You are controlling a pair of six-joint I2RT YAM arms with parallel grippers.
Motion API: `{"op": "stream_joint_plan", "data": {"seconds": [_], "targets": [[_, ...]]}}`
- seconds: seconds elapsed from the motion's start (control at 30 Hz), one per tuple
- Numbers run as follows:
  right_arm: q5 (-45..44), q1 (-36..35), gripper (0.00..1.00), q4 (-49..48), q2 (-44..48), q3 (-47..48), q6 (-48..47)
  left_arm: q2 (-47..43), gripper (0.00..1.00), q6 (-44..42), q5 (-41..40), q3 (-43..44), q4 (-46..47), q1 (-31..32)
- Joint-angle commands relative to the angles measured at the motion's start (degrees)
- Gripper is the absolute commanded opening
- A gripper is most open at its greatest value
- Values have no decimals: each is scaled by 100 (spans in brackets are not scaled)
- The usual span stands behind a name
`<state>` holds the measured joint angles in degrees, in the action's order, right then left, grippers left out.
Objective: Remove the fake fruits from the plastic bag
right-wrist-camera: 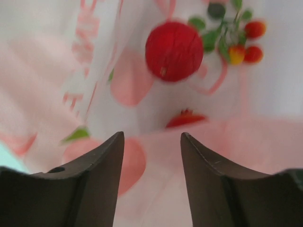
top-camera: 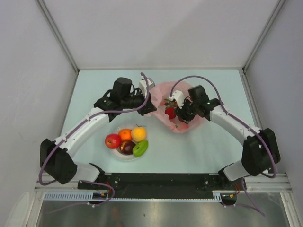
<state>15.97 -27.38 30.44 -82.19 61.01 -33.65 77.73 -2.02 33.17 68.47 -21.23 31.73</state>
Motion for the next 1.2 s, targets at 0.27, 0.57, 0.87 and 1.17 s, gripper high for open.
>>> {"op": "stream_joint_plan", "data": {"seconds": [0.27,0.57,0.87,1.17], "targets": [[-31,-13,79,-829,-2220,1632,1572,181,0,-35,-21,264,5,9],[160,48,60,-890,-2688,1756,1598,198,0,35,-74,264,40,18],[635,144,30,233,-1090,1782,993,260,0,167,-152,237,312,9],[1295,-275,37,1867,880,2378,140,822,79,886,-844,1388,226,-52]]}}
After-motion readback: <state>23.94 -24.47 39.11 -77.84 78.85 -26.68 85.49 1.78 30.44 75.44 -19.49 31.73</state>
